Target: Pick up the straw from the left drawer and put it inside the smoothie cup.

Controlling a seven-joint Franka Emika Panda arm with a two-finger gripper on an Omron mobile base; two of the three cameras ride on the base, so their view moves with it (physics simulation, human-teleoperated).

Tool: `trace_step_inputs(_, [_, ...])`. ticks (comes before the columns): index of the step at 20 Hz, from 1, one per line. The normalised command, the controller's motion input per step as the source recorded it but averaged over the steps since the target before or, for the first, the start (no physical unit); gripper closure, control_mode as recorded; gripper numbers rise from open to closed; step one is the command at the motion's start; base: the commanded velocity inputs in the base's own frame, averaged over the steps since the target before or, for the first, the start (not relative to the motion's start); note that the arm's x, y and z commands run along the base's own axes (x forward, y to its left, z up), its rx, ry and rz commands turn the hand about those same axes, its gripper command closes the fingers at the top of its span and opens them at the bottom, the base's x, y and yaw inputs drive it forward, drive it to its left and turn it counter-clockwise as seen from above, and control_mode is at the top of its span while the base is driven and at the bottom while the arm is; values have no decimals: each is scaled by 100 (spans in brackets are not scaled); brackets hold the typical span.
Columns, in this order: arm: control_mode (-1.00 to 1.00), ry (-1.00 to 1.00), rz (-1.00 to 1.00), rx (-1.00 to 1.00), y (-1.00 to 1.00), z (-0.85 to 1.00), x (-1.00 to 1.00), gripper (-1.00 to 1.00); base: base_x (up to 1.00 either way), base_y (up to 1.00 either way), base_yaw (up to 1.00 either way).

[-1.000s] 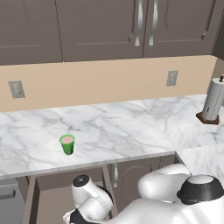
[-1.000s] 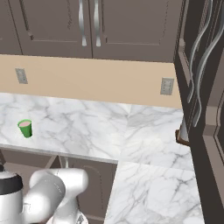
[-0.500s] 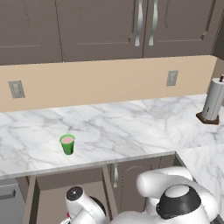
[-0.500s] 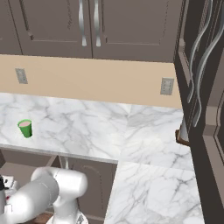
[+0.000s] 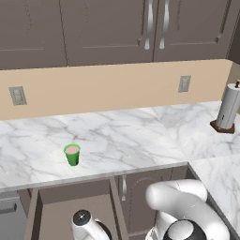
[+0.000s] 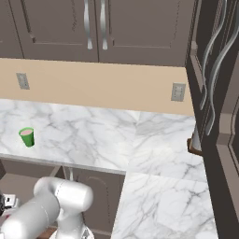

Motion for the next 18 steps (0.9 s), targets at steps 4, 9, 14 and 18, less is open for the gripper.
trace_step_inputs(4, [-100,0,9,13,2,-35,2,-100,0,0,0])
trace_step_inputs(9, [-100,1,8,9,7,-53,1,100,0,0,0])
trace_step_inputs(14, [-100,6,5,9,23,-57,0,100,0,0,0])
trace_step_inputs(18, [-100,11,2,5,52,-49,-14,100,0,0,0])
